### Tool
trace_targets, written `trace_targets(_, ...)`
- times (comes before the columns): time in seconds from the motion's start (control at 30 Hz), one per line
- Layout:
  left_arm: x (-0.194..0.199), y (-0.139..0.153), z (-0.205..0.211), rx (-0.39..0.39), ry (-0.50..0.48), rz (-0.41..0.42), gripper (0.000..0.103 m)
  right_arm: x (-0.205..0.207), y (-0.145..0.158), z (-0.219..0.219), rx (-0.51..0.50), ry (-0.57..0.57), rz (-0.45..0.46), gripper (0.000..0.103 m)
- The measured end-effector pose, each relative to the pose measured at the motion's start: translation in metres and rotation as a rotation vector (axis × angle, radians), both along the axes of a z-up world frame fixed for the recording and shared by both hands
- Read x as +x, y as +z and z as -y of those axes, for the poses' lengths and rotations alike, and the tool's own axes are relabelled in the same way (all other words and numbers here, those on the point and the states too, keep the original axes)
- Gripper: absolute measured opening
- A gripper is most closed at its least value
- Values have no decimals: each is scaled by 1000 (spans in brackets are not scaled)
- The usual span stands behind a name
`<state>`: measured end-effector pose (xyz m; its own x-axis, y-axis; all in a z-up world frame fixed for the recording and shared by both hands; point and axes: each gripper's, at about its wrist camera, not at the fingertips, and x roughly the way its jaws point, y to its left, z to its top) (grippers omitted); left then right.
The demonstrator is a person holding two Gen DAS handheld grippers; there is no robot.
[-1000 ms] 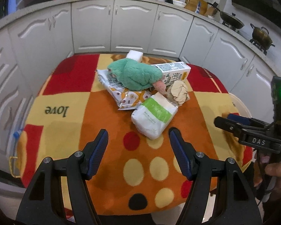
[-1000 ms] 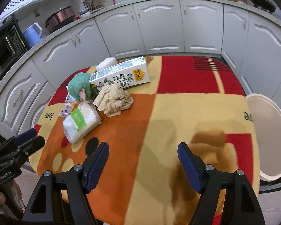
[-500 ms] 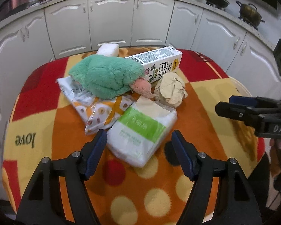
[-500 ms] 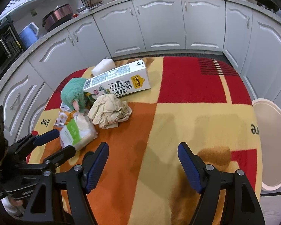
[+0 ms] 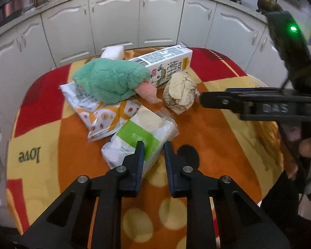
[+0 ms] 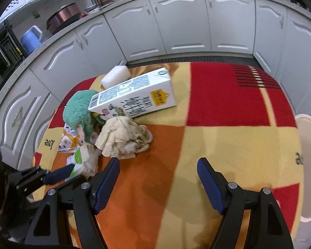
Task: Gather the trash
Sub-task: 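Grasp the tissue pack with the left gripper while the right grasps the crumpled paper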
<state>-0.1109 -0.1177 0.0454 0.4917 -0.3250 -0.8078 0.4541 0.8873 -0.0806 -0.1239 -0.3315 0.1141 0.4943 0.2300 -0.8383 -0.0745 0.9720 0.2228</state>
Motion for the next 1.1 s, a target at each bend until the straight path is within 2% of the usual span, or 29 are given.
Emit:
trace_targets(0.23,-12,4,-15,-12,48,-13,14,17,-9,-25,19,57,5,74)
trace_targets(0.27,-14,4,-16,-12,50,-13,14,20,-11,-30,19,67,2,71)
trace_targets(0.3,-15,4,-17,-12,52,-11,14,21,-13,-32,19,74,1,59)
trace_targets(0.37,-17,5,-18,-15,57,-10,14,22,-19,-36,5,82,-8,46)
trace_targets(0.5,-18,6,-17,-20,63,-4,13,14,-16,-29,19,69,11,30)
trace_targets(0.57,-19,8,-16,-30,61,-2,13,7,-9,-26,22,66,31,26)
trace_targets(0.83,-27,19,-9,-43,41,28,11,-25,12,-1,30,48,80,25)
trace_targets(1.1,-38,23,2,-48,18,39,11,-52,16,15,33,38,82,25)
